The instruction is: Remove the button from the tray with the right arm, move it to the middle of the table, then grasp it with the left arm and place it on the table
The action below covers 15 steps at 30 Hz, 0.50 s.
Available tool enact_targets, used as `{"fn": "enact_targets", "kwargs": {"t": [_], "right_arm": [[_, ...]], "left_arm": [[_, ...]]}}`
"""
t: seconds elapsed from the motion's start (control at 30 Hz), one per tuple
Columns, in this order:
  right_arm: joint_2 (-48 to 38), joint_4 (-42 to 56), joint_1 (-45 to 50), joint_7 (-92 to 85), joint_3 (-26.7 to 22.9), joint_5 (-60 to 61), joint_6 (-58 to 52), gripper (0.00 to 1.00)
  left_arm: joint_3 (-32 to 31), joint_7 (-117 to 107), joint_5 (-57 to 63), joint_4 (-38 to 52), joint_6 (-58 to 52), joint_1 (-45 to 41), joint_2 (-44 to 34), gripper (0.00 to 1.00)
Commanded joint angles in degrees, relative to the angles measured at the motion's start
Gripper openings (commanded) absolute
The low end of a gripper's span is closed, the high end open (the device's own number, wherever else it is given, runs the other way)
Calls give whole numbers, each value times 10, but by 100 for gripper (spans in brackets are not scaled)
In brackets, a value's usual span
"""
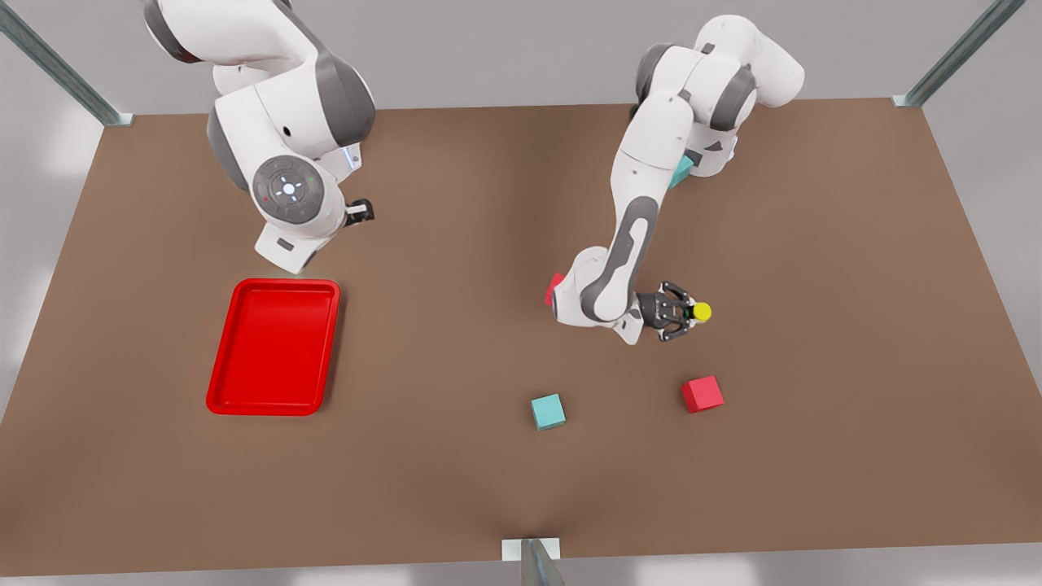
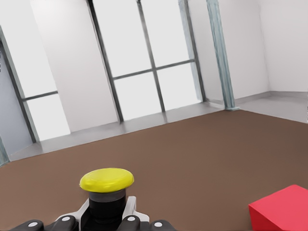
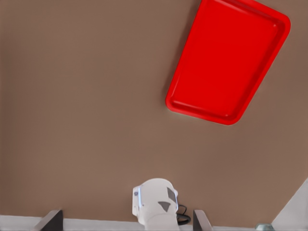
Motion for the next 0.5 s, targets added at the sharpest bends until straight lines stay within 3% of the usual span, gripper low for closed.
{"fn": "enact_targets", "kwargs": {"t": [0.0,0.4,0.43,0.47], "right_arm": [[-1,-1,0,3,0,2,-3,100],[-1,-4,0,2,0,0,-11,100],[-1,-4,0,2,0,1,-11,100],[-1,-4,0,3,0,0,-11,100]], "left_arm": [[1,-537,48,0,10,3,11,38],[3,-539,106,0,50,19,89,38],[3,-537,106,0,50,19,89,39],[3,-533,106,0,50,19,89,48]]}}
